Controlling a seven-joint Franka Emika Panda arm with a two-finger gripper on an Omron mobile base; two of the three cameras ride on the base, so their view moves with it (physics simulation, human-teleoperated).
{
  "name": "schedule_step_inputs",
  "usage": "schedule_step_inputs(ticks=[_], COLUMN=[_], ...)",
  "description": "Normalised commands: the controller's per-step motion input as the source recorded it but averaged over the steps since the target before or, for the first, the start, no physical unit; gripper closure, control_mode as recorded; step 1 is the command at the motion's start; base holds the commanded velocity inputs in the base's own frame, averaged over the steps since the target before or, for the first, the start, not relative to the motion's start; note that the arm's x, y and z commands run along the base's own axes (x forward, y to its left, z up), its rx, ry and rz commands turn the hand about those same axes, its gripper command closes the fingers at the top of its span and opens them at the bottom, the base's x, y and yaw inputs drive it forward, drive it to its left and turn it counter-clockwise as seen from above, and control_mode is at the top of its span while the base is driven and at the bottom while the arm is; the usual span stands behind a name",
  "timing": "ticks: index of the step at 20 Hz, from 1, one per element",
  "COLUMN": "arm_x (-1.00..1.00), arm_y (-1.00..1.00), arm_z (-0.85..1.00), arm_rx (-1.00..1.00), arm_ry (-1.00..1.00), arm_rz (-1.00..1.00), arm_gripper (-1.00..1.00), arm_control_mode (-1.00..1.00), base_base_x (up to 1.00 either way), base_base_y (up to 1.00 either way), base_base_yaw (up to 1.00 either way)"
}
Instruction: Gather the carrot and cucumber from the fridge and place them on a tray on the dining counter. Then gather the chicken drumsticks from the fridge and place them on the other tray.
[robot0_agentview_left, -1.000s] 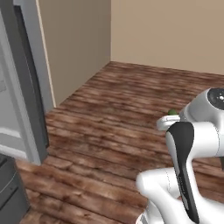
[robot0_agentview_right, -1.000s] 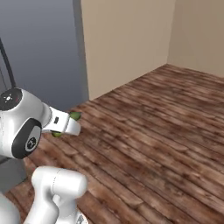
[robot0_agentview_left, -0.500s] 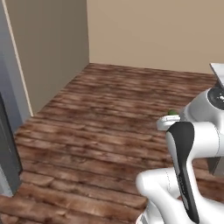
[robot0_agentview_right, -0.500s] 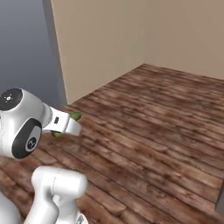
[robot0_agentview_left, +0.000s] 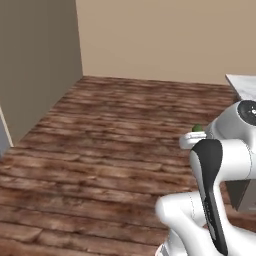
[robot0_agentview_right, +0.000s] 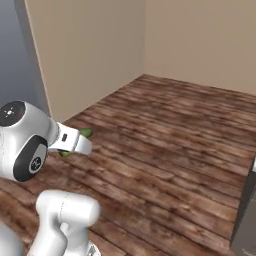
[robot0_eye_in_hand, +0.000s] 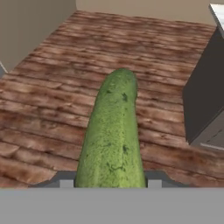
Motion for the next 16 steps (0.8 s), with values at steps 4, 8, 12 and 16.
schedule_step_inputs(ticks=[4,8,12,16], arm_x=[0.00,0.00,0.00,0.00], arm_y=[0.00,0.00,0.00,0.00], arm_z=[0.00,0.00,0.00,0.00], arm_rx=[0.00,0.00,0.00,0.00], arm_ry=[0.00,0.00,0.00,0.00], arm_rz=[0.00,0.00,0.00,0.00], arm_gripper=[1.00,1.00,1.00,1.00], arm_control_mode=[1.00,1.00,1.00,1.00], base_base_x=[0.85,0.86,0.85,0.85], base_base_y=[0.00,0.00,0.00,0.00], base_base_yaw=[-0.20,-0.20,-0.20,-0.21])
